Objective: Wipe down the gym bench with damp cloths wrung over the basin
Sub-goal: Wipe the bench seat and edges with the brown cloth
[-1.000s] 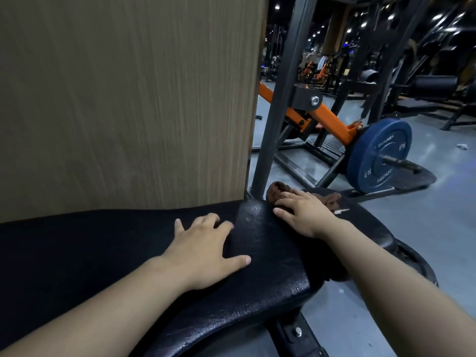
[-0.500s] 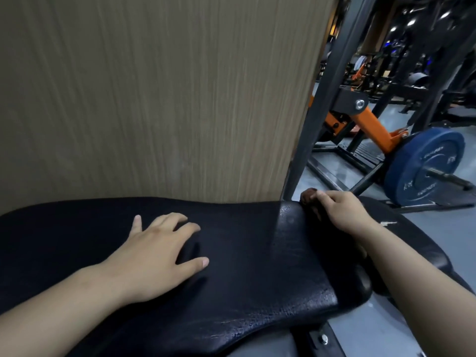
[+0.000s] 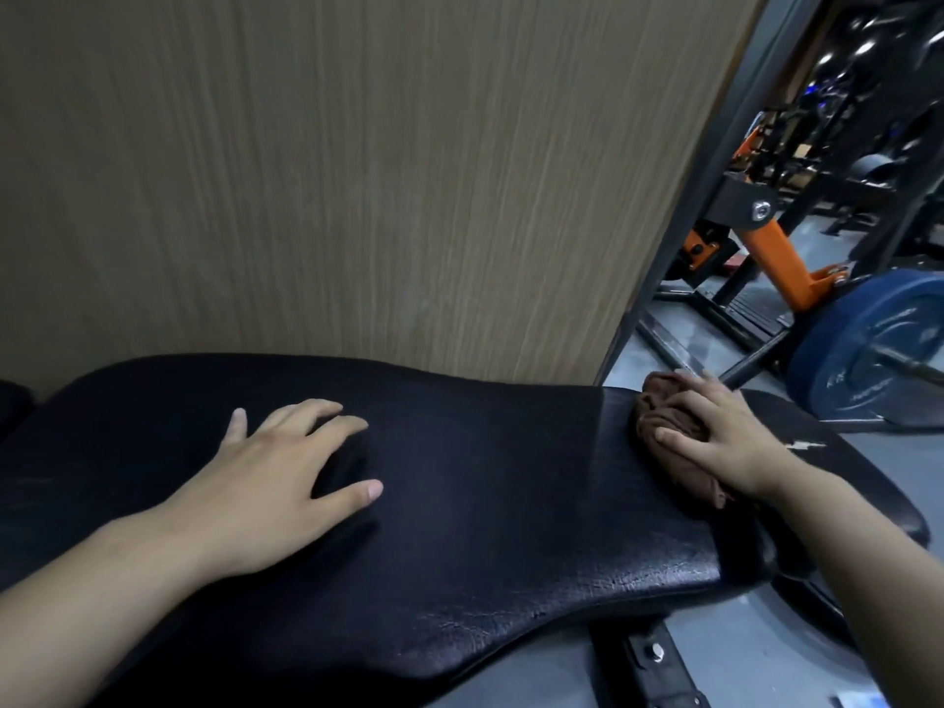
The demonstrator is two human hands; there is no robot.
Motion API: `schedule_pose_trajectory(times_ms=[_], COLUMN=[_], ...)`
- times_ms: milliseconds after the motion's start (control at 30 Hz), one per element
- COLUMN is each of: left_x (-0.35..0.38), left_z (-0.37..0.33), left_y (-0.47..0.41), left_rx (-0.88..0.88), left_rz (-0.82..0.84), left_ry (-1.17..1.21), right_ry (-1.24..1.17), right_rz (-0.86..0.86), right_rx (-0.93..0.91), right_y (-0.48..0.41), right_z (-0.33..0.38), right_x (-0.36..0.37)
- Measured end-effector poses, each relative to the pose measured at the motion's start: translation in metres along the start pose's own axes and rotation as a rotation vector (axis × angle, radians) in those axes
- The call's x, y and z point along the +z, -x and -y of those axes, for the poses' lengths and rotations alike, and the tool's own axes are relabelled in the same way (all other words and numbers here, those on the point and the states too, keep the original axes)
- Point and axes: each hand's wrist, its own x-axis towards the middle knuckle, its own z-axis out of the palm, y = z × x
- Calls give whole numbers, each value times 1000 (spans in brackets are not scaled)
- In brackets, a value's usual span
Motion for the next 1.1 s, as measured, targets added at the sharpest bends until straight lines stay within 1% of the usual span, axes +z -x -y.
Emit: schedule_pose_trajectory(times_ms=[67, 167, 233, 367, 500, 700, 867, 1000, 1100], left_x=[-3, -9, -13, -17, -19, -28, -31, -36, -42], left_z=[10, 25, 36, 61, 88, 124, 150, 169, 181], left_y=[4, 12, 17, 28, 38, 50, 60, 66, 72], left_rx=[-22, -49, -66, -103, -155, -202, -199, -211, -206], left_rz=[8, 15, 9, -5, 0, -20, 9, -10, -41], left_ry=[-10, -24, -25, -28, -50, -89, -101, -68, -73], right_ry=[-87, -192, -201, -148, -129, -143, -154, -169, -187], right_rz=[7, -63, -84, -71, -51, -20, 2, 18, 36], right_rx=[42, 105, 77, 35, -61, -196, -313, -413, -448], right_y=[-3, -7, -8, -8, -7, -21, -32, -38, -44], right_z=[15, 32, 39, 57, 93, 178, 261, 334, 384], right_x=[10, 20, 24, 30, 38, 59, 77, 93, 103])
